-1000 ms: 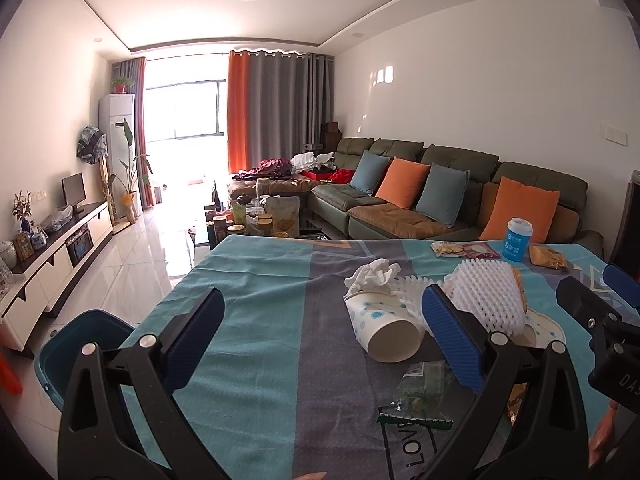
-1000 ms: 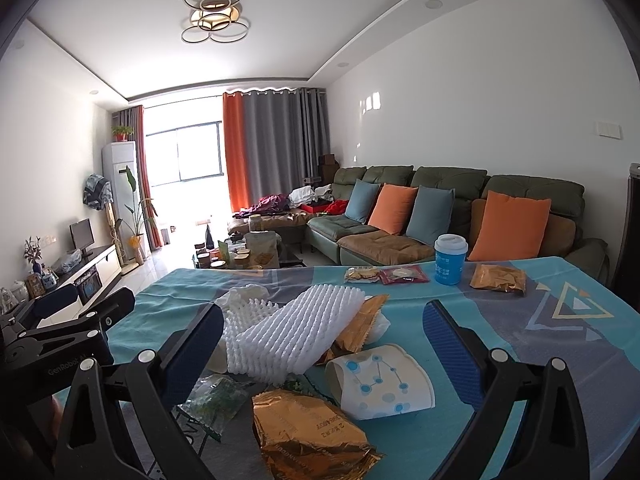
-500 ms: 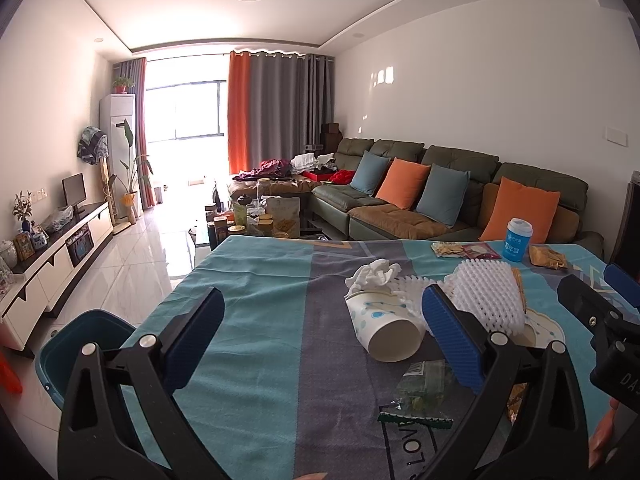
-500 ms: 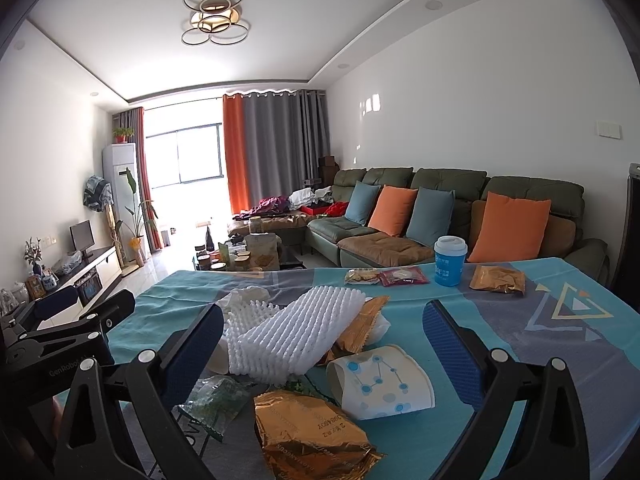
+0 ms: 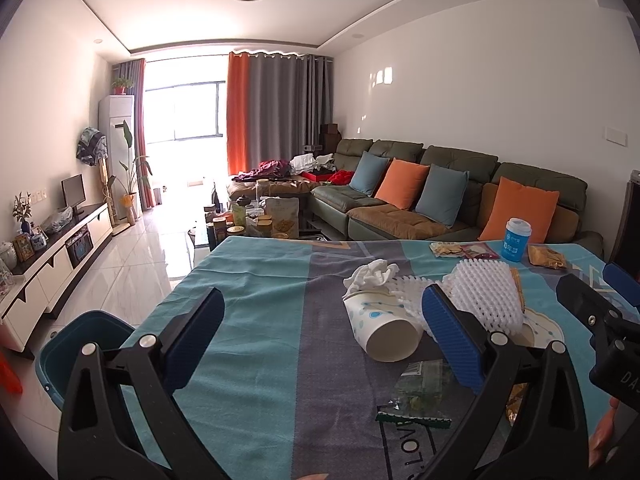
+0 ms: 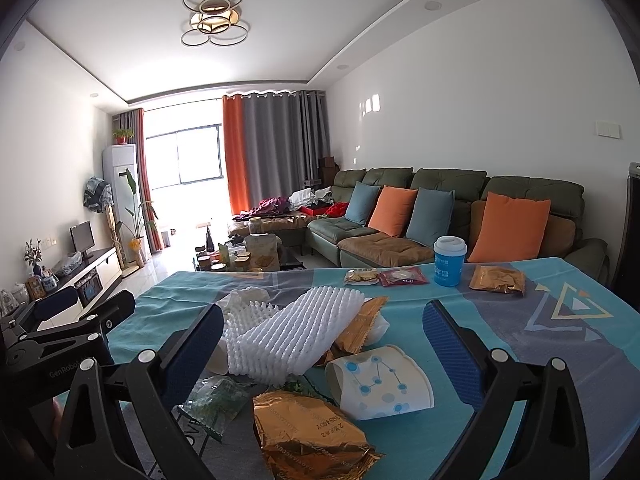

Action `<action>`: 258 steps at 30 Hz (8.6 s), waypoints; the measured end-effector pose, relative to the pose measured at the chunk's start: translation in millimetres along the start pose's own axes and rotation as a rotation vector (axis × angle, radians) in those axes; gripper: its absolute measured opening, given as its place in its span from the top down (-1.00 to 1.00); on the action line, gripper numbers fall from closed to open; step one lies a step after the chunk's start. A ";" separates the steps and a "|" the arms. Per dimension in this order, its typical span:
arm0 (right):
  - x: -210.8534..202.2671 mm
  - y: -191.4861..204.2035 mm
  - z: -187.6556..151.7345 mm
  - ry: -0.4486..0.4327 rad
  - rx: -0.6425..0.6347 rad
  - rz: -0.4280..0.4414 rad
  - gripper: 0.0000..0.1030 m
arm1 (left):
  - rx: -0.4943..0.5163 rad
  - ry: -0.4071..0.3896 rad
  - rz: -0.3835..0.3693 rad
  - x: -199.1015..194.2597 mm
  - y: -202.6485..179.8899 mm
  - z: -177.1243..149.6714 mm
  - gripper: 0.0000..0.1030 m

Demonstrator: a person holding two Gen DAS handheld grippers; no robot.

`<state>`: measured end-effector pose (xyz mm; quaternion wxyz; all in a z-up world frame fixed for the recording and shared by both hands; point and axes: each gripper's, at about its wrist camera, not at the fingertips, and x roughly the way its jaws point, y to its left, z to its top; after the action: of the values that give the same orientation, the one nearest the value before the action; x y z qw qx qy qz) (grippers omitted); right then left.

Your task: Collect trash

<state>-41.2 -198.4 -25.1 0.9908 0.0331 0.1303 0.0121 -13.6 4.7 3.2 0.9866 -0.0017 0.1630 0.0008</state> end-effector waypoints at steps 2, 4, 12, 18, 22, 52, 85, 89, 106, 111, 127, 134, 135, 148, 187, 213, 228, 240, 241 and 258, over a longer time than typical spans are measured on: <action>0.4 0.1 0.2 0.001 0.000 -0.002 -0.87 | 0.001 0.001 0.000 2.2 -0.3 0.3 -0.89; 0.3 -0.1 0.2 0.001 0.001 0.000 -0.87 | 0.001 0.003 -0.001 2.5 -0.3 0.3 -0.89; 0.9 0.0 0.2 0.003 0.002 0.003 -0.87 | 0.000 0.005 -0.003 3.7 -0.7 -0.2 -0.89; 1.2 0.3 -0.1 0.006 0.003 0.005 -0.87 | 0.002 0.008 -0.004 5.4 -1.5 -0.9 -0.89; 3.0 0.6 -0.1 0.012 0.002 0.007 -0.87 | 0.002 0.020 -0.011 8.9 -1.9 -2.7 -0.89; 65.2 -28.7 -10.7 0.332 0.216 0.319 -0.12 | -0.025 0.385 -0.463 99.6 -40.0 -23.2 0.20; 58.5 15.7 32.1 0.282 0.211 0.593 0.77 | -0.156 0.289 -0.507 53.7 54.0 8.6 0.77; 66.4 43.1 33.7 0.300 0.179 0.659 0.78 | -0.174 0.287 -0.447 36.6 85.2 5.4 0.77; 98.8 174.2 25.7 0.441 0.105 0.905 0.80 | -0.346 0.277 -0.146 -12.5 251.5 -29.2 0.77; 112.4 219.8 22.0 0.483 0.065 0.963 0.79 | -0.389 0.282 -0.049 -23.0 302.5 -37.3 0.77; 150.3 340.5 -21.4 0.685 -0.085 0.985 0.79 | -0.490 0.394 0.124 2.4 410.7 -83.7 0.77; 156.7 376.4 -39.6 0.763 -0.153 0.960 0.75 | -0.503 0.434 0.162 24.8 408.0 -104.7 0.74; 157.6 380.9 -41.0 0.774 -0.163 0.956 0.72 | -0.506 0.439 0.160 26.3 404.2 -105.9 0.73; 159.2 378.0 -43.3 0.805 -0.156 0.927 0.49 | -0.495 0.429 0.194 30.1 385.4 -112.8 0.43; 39.6 -55.6 -31.8 0.536 0.192 0.312 -0.16 | -0.026 0.492 -0.591 77.6 27.0 -57.3 -0.22; 32.2 -31.5 -50.0 0.572 0.196 0.497 0.72 | -0.028 0.499 -0.616 69.7 33.0 -58.8 0.28; 32.7 15.1 -29.2 0.524 0.120 0.587 0.75 | -0.050 0.428 -0.514 39.2 78.1 -47.9 0.30; 49.8 74.5 -19.1 0.517 0.060 0.706 0.75 | -0.109 0.385 -0.398 19.1 132.8 -43.0 0.31; 49.6 79.9 -18.4 0.516 0.056 0.714 0.75 | -0.114 0.381 -0.386 17.1 138.2 -42.4 0.31; 68.3 154.4 -12.4 0.549 -0.024 0.832 0.75 | -0.196 0.346 -0.233 -7.3 213.1 -44.6 0.31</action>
<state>19.2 -41.4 -44.1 0.8314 0.0664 0.3622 0.4162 -35.3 217.6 -37.3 0.9325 -0.1163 0.3276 -0.0975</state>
